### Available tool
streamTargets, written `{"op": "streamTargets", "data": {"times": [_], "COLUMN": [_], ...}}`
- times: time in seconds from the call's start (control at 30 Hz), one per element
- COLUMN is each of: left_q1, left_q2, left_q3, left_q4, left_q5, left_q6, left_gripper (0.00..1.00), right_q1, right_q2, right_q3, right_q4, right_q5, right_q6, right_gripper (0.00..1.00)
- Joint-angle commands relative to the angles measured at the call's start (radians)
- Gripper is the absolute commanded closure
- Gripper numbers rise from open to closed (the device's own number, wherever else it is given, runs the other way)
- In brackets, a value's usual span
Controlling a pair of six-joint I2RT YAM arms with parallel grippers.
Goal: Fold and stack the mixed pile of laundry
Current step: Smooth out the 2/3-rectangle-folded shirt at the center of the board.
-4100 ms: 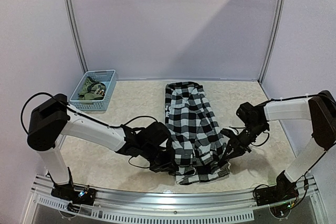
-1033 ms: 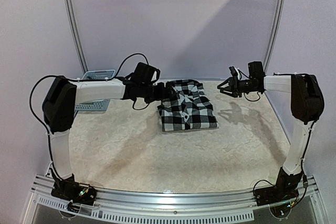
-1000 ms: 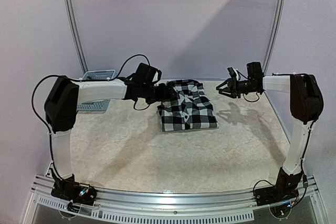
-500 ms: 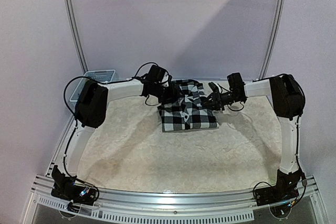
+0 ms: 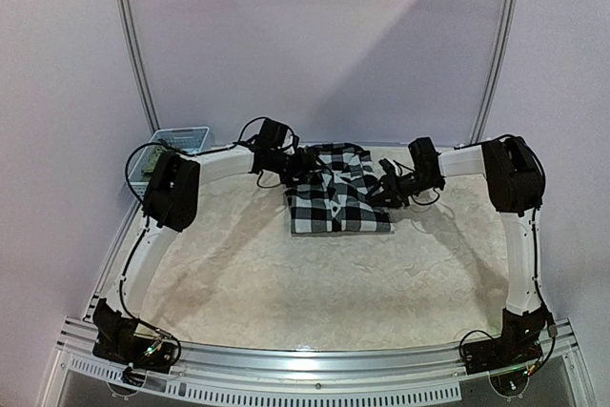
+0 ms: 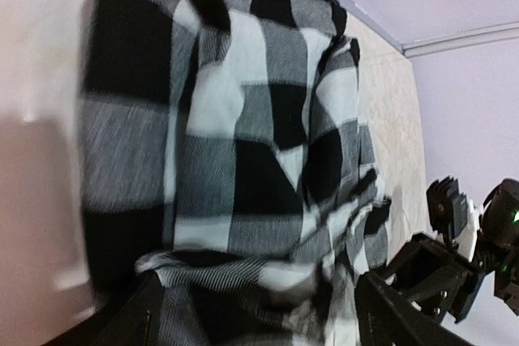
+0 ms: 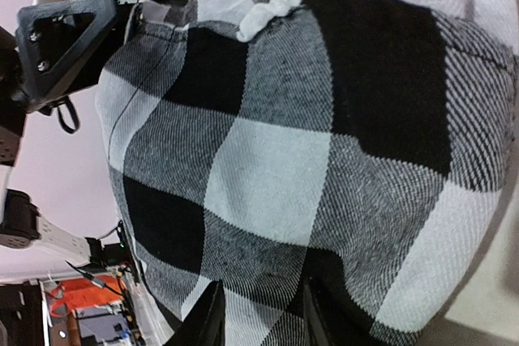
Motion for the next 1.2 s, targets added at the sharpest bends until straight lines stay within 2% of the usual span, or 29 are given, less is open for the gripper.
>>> {"op": "streamTargets", "data": {"times": [0.0,0.03,0.07,0.17,0.3,0.37,0.47,0.57,0.73,0.83,0.93,1.17], "left_q1": [-0.001,-0.004,-0.008,-0.016,-0.042,-0.047,-0.044,-0.055,-0.088,-0.1,-0.106,-0.108], "left_q2": [-0.283,-0.337,-0.392,-0.533,-0.631,-0.631,-0.617,-0.59,-0.562,-0.538,-0.522,-0.515], "left_q3": [-0.191,-0.252,-0.302,-0.483,-0.637,-0.68,-0.784,-0.808,-0.802,-0.788,-0.786,-0.806], "left_q4": [0.058,0.046,0.036,0.075,0.153,0.182,0.351,0.368,0.326,0.297,0.273,0.266], "left_q5": [-0.069,-0.099,-0.139,-0.25,-0.287,-0.241,-0.177,-0.168,-0.196,-0.2,-0.224,-0.268], "left_q6": [0.107,0.136,0.173,0.203,0.219,0.163,0.011,-0.065,-0.021,-0.01,-0.001,0.0], "left_gripper": [0.12,0.04,0.01,0.0,0.0,0.01,0.0,0.06,0.16,0.23,0.27,0.28], "right_q1": [0.004,0.003,0.004,0.011,0.037,0.052,0.071,0.085,0.123,0.141,0.164,0.222], "right_q2": [-0.103,-0.141,-0.161,-0.205,-0.191,-0.171,-0.123,-0.054,0.138,0.225,0.268,0.306], "right_q3": [0.026,0.024,0.024,0.028,0.084,0.121,0.172,0.238,0.449,0.462,0.478,0.539], "right_q4": [-0.09,-0.103,-0.109,-0.117,-0.137,-0.129,-0.089,-0.05,-0.141,-0.145,-0.206,-0.322], "right_q5": [0.021,0.03,0.036,0.048,0.062,0.06,0.053,0.051,0.063,0.09,0.198,0.44], "right_q6": [-0.137,-0.163,-0.194,-0.239,-0.253,-0.252,-0.214,-0.137,-0.079,-0.023,-0.025,-0.116], "right_gripper": [0.63,0.61,0.58,0.53,0.53,0.55,0.6,0.67,0.78,0.87,0.93,0.93]}}
